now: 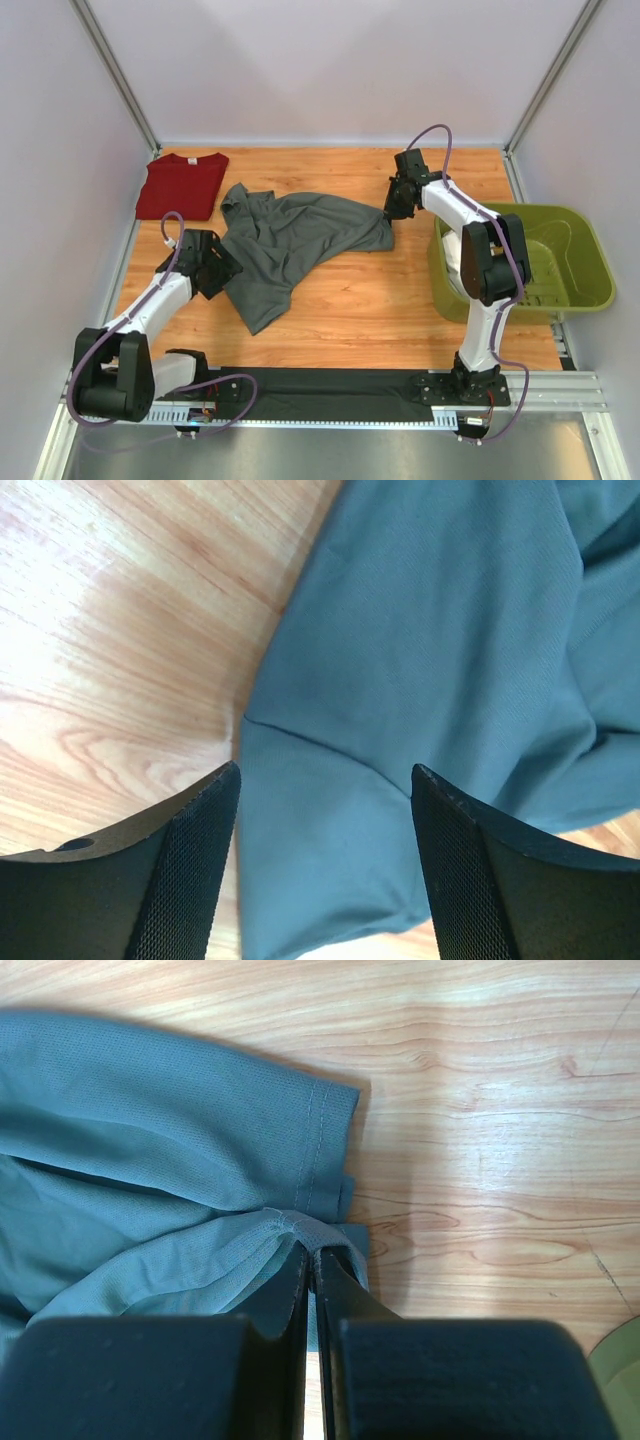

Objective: Fold and stack the t-shirts
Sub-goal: Flatten the tshirt out

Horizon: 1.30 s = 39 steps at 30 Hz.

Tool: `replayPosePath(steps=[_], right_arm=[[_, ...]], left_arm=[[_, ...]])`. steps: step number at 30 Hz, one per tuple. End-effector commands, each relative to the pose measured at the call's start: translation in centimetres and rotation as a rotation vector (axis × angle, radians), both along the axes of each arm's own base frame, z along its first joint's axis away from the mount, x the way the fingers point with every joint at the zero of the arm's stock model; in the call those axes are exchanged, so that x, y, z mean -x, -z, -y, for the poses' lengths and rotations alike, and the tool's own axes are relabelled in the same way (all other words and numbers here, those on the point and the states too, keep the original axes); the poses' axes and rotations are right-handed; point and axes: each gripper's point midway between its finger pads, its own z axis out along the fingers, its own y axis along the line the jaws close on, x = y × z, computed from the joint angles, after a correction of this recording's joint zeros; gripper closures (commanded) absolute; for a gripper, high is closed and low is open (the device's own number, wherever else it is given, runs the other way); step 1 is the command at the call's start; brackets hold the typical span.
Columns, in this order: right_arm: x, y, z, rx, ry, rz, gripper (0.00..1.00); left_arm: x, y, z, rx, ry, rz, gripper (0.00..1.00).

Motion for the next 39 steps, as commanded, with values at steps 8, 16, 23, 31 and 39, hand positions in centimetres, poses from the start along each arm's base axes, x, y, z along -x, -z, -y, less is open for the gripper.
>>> replayPosePath(steps=[8,16,23,31,39], right_arm=[[-0.5,-0.6,0.1,0.024,-0.002,0.021,1.0],[-0.7,-0.5,0.2,0.03,0.004,0.016,1.0],[-0.8,-0.5,0.2,0.028,0.01,0.015,1.0],[-1.0,-0.7,0.8,0.056,0.027,0.023,1.0],[-2.2,-4.5,1.3,0.081,0.035,0.105,1.0]], left_arm=[[-1.4,0.6,-1.9,-0.08,-0.035,0.039,0.25],[-1.3,1.8,-2.3,-0.082,-0.043,0.02,0.26],[-1.7,2.7,-1.8,-0.064,-0.017,0.012,0.39],[-1.2,4.1,-2.0,-0.073,-0.011,-0.019,0.71],[-4.5,-1.2,-3.5,-0.109,-0.003,0.064,1.0]])
